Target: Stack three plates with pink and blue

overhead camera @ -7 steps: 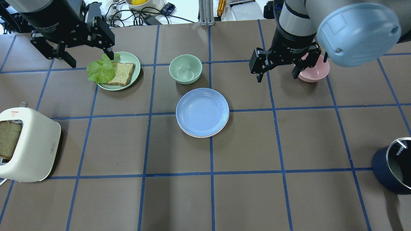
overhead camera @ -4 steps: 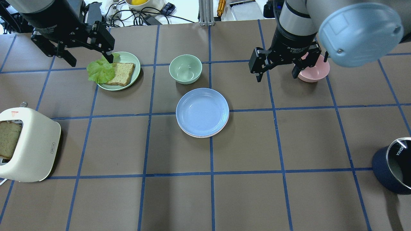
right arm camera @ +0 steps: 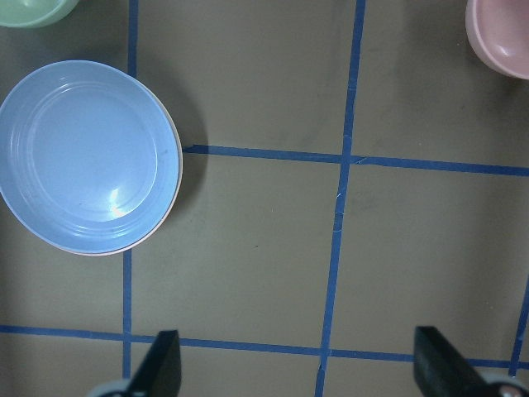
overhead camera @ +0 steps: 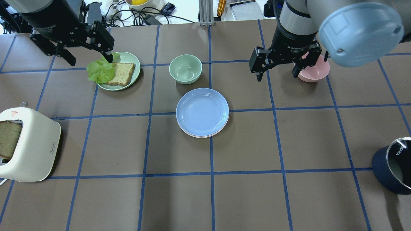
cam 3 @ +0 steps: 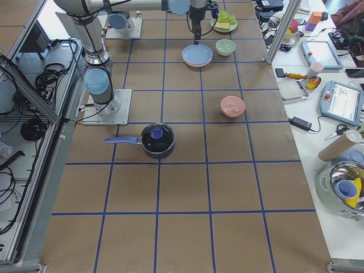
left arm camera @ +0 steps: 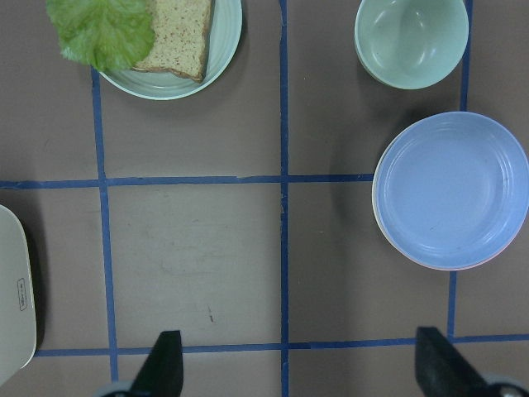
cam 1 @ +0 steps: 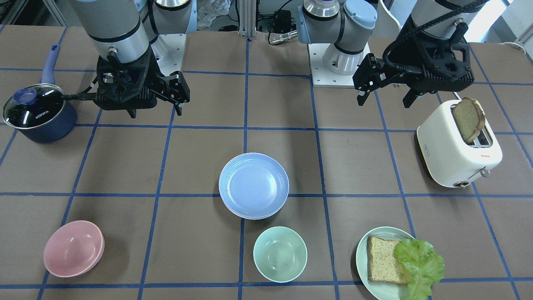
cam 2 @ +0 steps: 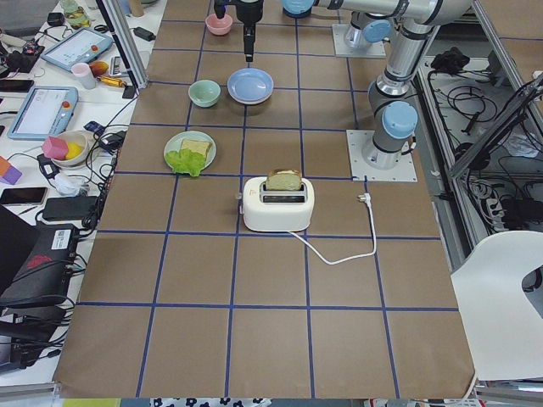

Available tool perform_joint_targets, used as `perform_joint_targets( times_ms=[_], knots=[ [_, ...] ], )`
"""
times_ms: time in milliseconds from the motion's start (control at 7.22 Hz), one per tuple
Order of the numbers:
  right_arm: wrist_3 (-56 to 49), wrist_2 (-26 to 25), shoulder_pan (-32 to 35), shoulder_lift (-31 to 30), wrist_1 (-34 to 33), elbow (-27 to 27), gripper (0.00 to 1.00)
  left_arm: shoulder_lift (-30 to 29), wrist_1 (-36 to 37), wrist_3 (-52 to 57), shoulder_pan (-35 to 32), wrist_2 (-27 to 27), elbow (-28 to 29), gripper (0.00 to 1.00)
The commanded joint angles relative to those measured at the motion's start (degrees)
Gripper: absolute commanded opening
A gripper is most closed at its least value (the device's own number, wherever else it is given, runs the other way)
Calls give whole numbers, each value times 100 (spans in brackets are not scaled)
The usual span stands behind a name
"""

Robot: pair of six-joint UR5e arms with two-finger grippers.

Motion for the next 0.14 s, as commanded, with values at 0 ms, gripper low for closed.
perform_joint_targets(
  times_ms=[0],
  knots=[
    [0,-31,1,1,-11,-11,100,8,1,-8,0,2,0,100]
  ],
)
